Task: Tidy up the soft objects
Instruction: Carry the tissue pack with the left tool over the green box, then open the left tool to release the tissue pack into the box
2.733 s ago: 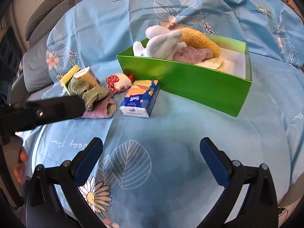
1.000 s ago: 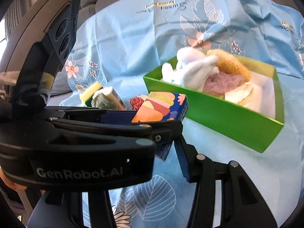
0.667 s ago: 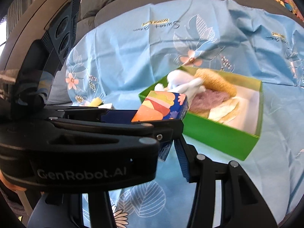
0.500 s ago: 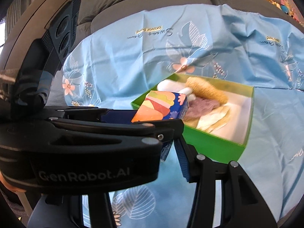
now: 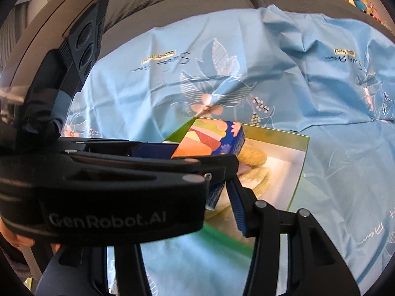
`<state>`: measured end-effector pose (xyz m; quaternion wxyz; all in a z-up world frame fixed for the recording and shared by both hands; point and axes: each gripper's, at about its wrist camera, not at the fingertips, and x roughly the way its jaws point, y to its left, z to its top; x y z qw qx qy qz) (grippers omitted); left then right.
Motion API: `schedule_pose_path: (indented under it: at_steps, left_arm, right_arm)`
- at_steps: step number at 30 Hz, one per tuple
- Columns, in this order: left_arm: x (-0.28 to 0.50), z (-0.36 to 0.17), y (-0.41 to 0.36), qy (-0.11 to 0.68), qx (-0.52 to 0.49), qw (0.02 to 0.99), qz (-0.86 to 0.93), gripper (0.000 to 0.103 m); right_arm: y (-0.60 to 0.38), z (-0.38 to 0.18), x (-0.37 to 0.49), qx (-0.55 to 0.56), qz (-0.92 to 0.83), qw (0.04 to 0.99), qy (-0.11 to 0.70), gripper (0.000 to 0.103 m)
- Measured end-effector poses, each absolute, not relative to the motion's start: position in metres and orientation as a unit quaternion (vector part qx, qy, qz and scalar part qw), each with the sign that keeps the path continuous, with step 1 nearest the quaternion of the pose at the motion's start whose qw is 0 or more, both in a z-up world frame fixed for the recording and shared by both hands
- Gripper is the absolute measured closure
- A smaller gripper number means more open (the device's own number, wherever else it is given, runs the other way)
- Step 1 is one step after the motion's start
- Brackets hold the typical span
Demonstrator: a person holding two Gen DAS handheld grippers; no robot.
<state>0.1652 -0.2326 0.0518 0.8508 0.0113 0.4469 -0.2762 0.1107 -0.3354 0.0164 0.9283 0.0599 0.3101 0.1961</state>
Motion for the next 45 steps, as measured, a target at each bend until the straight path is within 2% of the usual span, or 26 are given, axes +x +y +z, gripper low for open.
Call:
schedule_pose_path:
  at_steps: [11, 24, 25, 27, 29, 33, 37, 39, 42, 45]
  left_arm:
    - [0.198, 0.002, -0.227, 0.495, -0.008, 0.831, -0.255, 0.046]
    - [0.203, -0.011, -0.218, 0.517, -0.007, 0.821, -0.243, 0.045]
    - [0.201, -0.009, -0.217, 0.517, -0.011, 0.821, -0.243, 0.043]
    - [0.197, -0.005, -0.215, 0.512, -0.017, 0.823, -0.245, 0.026]
    - [0.192, 0.000, -0.212, 0.505, -0.020, 0.828, -0.243, 0.019]
    - [0.182, 0.011, -0.206, 0.494, -0.012, 0.838, -0.232, 0.018]
    - [0.171, 0.021, -0.200, 0.480, -0.012, 0.847, -0.228, 0.016]
    - [0.163, 0.029, -0.196, 0.468, -0.008, 0.855, -0.223, 0.012]
    - [0.152, 0.038, -0.191, 0.453, 0.000, 0.865, -0.217, 0.012]
    - [0.138, 0.044, -0.187, 0.442, 0.010, 0.872, -0.209, 0.012]
  right_arm:
    - [-0.329, -0.026, 0.153, 0.057, 0.192, 0.906, 0.372, 0.054]
    - [-0.315, -0.040, 0.158, 0.032, 0.183, 0.895, 0.406, 0.050]
    - [-0.315, -0.038, 0.156, 0.030, 0.178, 0.897, 0.404, 0.049]
    - [-0.316, -0.034, 0.154, 0.028, 0.173, 0.898, 0.402, 0.043]
    - [-0.315, -0.030, 0.148, 0.015, 0.157, 0.903, 0.400, 0.036]
    - [-0.322, -0.025, 0.136, 0.020, 0.143, 0.907, 0.396, 0.024]
    - [-0.330, -0.017, 0.119, 0.015, 0.122, 0.914, 0.386, 0.020]
    - [-0.332, -0.013, 0.113, 0.012, 0.111, 0.918, 0.380, 0.014]
    - [-0.336, -0.005, 0.098, 0.008, 0.095, 0.926, 0.366, 0.005]
    - [-0.339, 0.003, 0.085, 0.008, 0.085, 0.931, 0.356, 0.001]
